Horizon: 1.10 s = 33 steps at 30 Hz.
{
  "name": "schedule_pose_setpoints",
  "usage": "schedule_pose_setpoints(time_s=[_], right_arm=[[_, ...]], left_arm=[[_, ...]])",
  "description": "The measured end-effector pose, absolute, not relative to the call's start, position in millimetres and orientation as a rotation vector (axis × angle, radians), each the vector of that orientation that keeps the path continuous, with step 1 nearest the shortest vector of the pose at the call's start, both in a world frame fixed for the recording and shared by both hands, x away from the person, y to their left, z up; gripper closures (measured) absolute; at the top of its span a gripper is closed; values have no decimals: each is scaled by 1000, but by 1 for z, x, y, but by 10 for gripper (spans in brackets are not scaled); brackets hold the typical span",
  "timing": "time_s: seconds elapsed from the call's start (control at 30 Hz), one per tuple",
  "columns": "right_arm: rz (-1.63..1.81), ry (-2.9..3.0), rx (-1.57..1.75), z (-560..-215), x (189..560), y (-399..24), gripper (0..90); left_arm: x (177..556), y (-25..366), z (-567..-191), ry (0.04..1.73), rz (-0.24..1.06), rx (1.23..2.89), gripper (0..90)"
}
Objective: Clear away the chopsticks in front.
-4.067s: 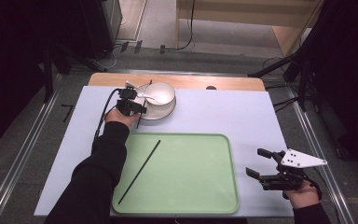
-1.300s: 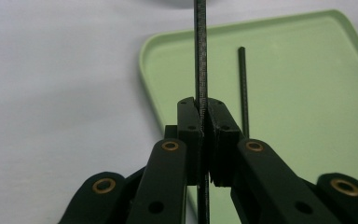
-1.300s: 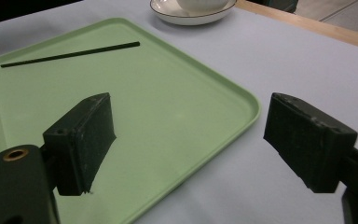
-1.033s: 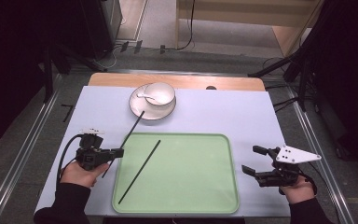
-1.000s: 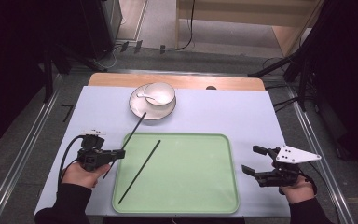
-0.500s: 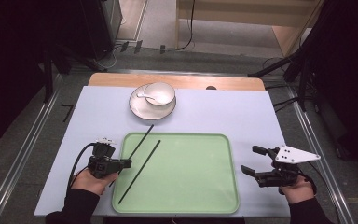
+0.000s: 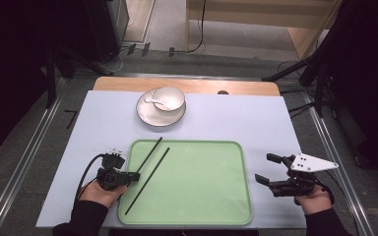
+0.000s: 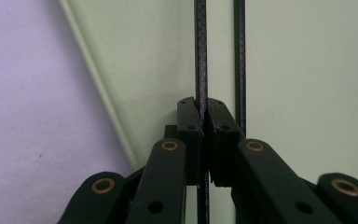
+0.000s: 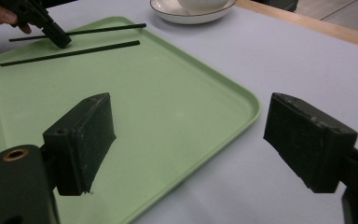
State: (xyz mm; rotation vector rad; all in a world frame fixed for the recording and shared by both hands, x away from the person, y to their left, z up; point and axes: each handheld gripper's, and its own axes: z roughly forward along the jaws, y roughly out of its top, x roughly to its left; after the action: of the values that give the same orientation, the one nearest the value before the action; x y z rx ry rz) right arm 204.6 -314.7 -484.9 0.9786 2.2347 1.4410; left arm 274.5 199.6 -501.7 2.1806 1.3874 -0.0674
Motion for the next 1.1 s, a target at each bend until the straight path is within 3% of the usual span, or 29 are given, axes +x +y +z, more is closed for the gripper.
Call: schedule_pose_setpoints(time_s=[0.33, 0.73, 1.1], right_arm=[[1440, 2232, 981, -485, 204, -315, 166], [1441, 2238, 978, -485, 204, -314, 166], [1447, 2239, 978, -485, 205, -315, 166]], left_arm=[[261, 198, -502, 1420, -113, 2168, 851], [263, 200, -500, 1406, -118, 2166, 776], [270, 207, -491, 1233, -99, 2144, 430]])
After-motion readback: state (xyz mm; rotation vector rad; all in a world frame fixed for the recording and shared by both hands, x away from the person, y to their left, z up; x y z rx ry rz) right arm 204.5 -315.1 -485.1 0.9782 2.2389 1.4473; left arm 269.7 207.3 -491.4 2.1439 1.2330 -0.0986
